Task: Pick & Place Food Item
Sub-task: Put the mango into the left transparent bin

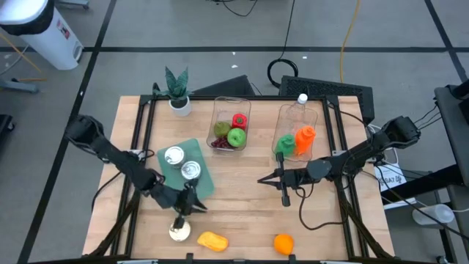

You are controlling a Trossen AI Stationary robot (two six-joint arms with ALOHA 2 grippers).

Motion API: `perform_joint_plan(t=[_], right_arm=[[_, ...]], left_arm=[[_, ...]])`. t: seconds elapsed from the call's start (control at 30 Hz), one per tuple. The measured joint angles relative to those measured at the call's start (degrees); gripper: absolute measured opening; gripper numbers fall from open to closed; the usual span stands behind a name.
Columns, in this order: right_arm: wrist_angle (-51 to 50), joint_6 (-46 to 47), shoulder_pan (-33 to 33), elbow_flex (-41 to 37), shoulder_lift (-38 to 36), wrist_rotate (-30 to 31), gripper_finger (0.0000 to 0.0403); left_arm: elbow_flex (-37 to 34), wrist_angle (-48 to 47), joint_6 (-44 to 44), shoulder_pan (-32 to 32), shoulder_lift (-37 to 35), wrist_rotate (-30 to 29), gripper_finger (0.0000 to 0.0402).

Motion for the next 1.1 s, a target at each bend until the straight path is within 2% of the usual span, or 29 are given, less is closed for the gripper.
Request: perform_joint_plan(t=[0.2, 0.4, 0.53, 0.67, 0.97, 1.1], right_arm=[[0.4, 0.4, 0.0, 0.0, 0.0, 0.0, 0.0], [1.0, 0.4, 0.0, 0.0, 0.0, 0.0, 0.0], [1.0, 0.4, 0.0, 0.0, 0.0, 0.0, 0.0], [1.0, 0.4, 0.0, 0.0, 0.0, 0.0, 0.0], [1.0, 0.4, 0.0, 0.0, 0.0, -0.1, 0.0], [1.0, 0.4, 0.0, 0.0, 0.0, -0.1, 0.0]], left_arm=[[5.7, -1.8, -6.3, -4.3, 10.5, 7.0, 0.0049], [16.6, -11.0, -1.7, -8.5, 17.3, 13.1, 0.0049], [21.0, -15.8, -1.4, -8.8, 18.7, 13.4, 0.0049], [22.2, -17.7, -3.7, -7.0, 19.2, 14.9, 0.0049], [22.2, -14.3, -10.2, -3.3, 23.9, 26.1, 0.0049], [22.2, -14.2, -9.5, -2.2, 25.8, 27.0, 0.0049]])
